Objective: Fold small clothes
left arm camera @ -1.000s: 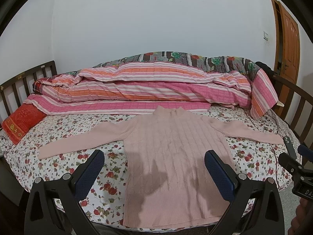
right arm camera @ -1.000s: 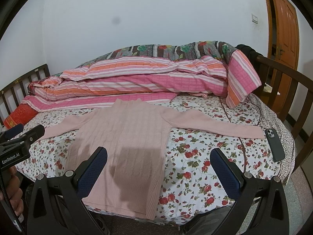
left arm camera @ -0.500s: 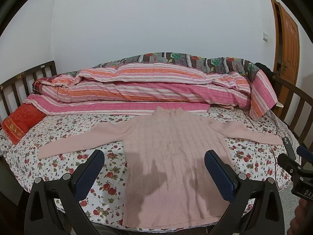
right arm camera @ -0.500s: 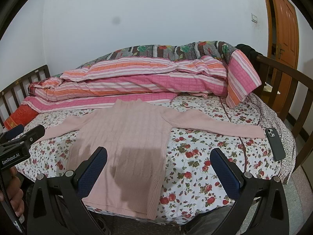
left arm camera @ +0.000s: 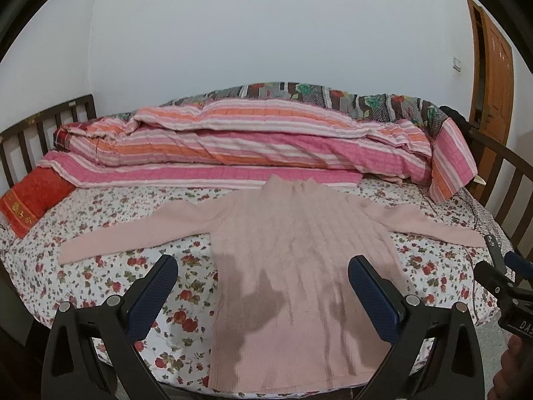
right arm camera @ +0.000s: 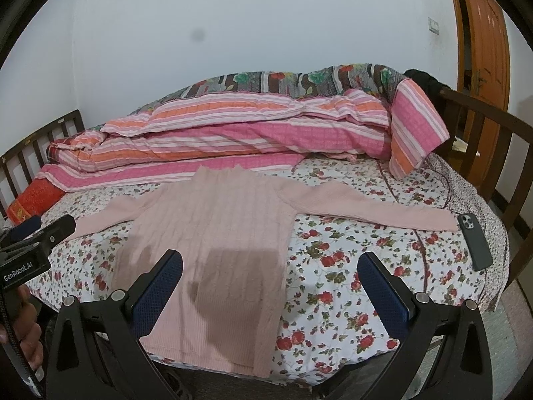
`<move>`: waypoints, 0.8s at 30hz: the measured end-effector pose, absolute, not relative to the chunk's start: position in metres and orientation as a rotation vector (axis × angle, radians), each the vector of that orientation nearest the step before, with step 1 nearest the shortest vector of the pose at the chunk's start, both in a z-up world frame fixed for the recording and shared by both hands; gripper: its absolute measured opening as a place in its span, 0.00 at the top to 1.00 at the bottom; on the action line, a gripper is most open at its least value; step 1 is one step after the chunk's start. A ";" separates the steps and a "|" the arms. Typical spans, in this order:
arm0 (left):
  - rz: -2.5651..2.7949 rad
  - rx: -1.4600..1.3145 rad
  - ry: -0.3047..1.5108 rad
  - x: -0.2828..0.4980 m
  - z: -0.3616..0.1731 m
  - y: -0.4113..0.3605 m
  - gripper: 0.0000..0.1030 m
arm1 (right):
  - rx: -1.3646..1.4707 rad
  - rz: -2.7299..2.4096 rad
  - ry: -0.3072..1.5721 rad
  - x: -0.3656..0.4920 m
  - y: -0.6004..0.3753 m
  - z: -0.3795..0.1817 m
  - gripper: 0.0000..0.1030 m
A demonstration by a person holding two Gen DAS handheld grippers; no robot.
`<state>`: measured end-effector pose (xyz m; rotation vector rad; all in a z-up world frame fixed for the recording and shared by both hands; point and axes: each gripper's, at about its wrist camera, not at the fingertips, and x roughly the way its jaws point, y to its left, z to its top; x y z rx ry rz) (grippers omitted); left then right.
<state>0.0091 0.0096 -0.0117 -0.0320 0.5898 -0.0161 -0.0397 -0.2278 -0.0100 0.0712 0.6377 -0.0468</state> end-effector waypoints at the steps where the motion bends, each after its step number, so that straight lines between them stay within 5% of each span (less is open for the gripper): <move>1: -0.010 -0.036 0.598 0.013 -0.017 0.012 0.00 | 0.070 -0.048 0.643 -0.036 -0.228 -0.014 0.00; 16: 0.062 -0.240 0.750 0.091 -0.119 0.112 0.06 | 0.068 0.011 0.767 0.044 -0.225 -0.098 0.01; 24: 0.237 -0.464 0.708 0.115 -0.157 0.242 0.07 | 0.106 0.036 0.817 0.088 -0.229 -0.131 0.13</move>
